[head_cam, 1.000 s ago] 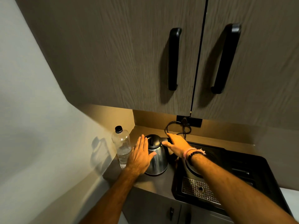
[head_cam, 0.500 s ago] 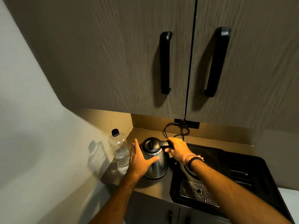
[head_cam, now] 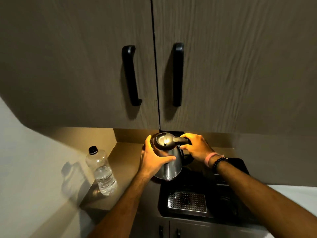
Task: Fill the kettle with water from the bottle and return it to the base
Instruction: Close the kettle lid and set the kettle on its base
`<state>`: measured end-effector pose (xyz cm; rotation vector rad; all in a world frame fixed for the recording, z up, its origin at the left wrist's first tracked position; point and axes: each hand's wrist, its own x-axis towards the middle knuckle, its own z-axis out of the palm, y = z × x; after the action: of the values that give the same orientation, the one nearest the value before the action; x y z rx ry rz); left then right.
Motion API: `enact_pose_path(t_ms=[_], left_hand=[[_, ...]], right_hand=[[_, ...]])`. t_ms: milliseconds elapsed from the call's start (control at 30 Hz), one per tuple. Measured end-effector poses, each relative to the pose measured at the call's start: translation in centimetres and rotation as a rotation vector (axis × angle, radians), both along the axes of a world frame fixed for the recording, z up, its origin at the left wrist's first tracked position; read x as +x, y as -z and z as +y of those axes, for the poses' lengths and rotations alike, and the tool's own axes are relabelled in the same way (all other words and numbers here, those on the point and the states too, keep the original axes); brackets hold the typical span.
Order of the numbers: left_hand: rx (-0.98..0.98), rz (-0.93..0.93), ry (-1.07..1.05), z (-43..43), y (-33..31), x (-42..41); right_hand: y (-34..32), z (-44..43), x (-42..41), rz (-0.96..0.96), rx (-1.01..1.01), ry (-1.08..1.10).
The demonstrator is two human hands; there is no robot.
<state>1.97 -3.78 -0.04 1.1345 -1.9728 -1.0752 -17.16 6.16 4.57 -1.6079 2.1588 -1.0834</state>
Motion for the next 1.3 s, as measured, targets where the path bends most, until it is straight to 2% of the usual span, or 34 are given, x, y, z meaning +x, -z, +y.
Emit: enact_pose_path(t_ms=[367,933,1033,1100,1200,1300], left_hand=[[0.082,-0.01,0.15,3.4,1.3,-7.1],[0.106,-0.057,0.158,3.2,1.8,-6.2],[0.061,-0.11,0.178,3.5,1.8,-5.7],[0.001,-0.126,0.164,3.7,1.6,-4.5],[-0.095,-0.182,0.161,4.1,1.3,-3.4],[-0.184,-0.258,0.187,4.3,1.0,-2.3]], right_hand=[[2.5,4.8,-6.5,-0.046,0.099,0.152],[4.9,4.8,-5.9,-0.094,0.09,0.198],[6.4,5.6,-5.0,-0.015,0.062,0.29],[7.4,6.6,-3.9,0.139,0.036,0.355],[8.0,7.5,-3.2,0.429,0.131,0.368],[7.9,7.6,-2.8,0.498,0.189,0.407]])
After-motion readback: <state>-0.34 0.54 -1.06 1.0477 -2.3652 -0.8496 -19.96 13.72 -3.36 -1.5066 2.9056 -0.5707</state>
